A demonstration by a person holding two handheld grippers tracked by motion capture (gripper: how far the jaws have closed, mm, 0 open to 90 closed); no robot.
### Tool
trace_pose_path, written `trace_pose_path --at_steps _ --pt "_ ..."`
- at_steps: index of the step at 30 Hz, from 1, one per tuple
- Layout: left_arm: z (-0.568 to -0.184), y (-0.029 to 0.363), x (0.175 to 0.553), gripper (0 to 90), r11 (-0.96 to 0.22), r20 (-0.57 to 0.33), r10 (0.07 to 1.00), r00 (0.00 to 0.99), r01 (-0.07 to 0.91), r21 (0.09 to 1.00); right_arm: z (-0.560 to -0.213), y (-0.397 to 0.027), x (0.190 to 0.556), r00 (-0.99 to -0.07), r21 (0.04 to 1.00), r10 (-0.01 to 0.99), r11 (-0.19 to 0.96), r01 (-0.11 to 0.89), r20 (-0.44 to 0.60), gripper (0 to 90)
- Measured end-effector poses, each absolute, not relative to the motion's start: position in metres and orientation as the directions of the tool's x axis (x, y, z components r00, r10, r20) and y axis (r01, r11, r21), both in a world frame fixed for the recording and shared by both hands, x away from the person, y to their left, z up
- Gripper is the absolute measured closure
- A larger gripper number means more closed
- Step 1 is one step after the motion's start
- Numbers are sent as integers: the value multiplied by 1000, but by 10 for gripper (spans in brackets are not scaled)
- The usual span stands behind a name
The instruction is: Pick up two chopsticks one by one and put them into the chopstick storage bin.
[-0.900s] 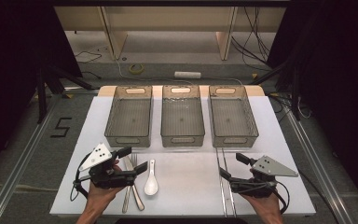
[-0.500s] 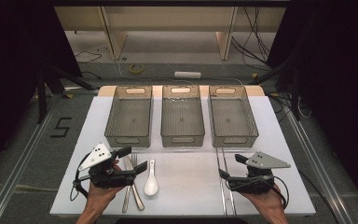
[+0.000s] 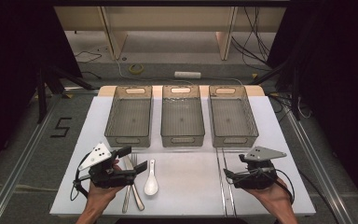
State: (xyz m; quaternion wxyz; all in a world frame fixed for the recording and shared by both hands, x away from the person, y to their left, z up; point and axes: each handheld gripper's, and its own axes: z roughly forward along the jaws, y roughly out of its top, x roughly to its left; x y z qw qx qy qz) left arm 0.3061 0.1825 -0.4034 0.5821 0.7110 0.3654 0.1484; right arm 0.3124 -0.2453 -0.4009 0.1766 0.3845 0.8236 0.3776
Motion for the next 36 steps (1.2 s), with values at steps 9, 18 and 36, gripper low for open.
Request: trace_pose_path --at_steps 9,18,36 --pt "-403 182 306 158 -55 -215 692 689 348 936 -400 -245 314 -642 760 767 412 502 8 256" --pt "-403 183 306 158 -55 -215 691 690 347 936 -397 -243 320 -653 697 757 467 544 3 255" --pt "-403 182 306 158 -58 -210 691 691 343 937 -416 -226 331 -692 408 717 658 633 -83 345"
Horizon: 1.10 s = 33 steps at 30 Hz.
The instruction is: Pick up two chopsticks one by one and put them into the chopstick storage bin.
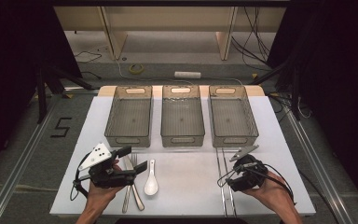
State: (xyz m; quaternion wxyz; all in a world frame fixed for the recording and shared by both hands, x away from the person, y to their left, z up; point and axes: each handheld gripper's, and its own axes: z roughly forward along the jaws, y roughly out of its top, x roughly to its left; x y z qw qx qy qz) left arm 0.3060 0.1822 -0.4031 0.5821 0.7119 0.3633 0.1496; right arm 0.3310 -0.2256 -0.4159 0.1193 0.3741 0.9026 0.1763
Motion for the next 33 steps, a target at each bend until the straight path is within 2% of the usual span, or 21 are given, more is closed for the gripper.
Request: trace_pose_path --at_steps 12,33 --pt "-403 182 306 158 -61 -206 692 692 340 938 -440 -221 341 -700 289 713 680 674 -46 439" --pt "-403 181 305 158 -66 -201 693 693 339 939 -456 -213 348 -706 204 708 694 690 -20 515"
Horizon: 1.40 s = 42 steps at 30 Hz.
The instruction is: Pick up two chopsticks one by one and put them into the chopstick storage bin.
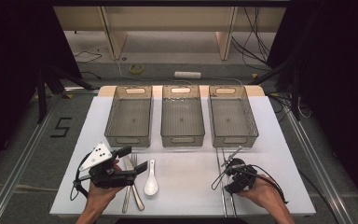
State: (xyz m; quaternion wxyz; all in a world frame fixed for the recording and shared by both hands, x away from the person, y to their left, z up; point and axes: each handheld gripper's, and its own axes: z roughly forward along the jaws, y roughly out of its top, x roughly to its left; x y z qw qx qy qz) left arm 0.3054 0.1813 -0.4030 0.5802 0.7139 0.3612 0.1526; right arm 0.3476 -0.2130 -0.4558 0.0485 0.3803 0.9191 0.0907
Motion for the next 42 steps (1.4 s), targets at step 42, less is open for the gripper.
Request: trace_pose_path --at_steps 42 --pt "-403 181 305 158 -72 -198 690 696 338 938 -453 -217 364 -712 139 702 706 694 -14 859"
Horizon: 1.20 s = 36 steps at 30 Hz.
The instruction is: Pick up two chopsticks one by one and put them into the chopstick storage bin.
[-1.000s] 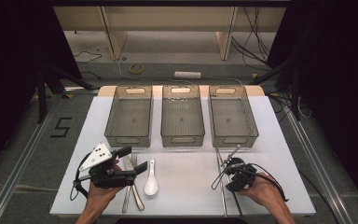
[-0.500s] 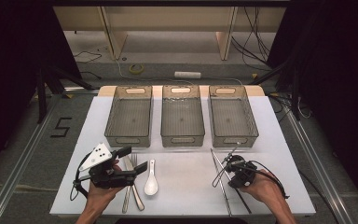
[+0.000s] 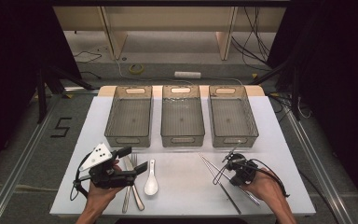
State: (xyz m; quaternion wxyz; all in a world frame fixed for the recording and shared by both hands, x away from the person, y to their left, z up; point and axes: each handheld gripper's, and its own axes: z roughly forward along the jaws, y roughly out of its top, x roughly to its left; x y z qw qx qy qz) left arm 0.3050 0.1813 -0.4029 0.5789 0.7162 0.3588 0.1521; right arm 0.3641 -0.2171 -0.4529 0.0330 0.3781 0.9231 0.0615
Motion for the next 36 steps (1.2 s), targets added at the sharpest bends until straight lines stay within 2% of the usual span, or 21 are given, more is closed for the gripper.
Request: trace_pose_path --at_steps 7,19,27,36 --pt "-403 181 305 158 -72 -198 690 697 338 938 -451 -218 363 -732 150 680 728 669 -33 861" --pt "-403 181 306 159 -77 -198 689 697 342 936 -435 -222 359 -755 225 654 745 628 -58 863" --pt "-403 172 308 159 -159 -150 683 715 346 925 -410 -215 352 -794 301 603 774 557 -78 862" --pt "-397 148 313 162 -305 -75 639 765 341 889 -393 -191 344 -849 325 517 826 461 -111 862"
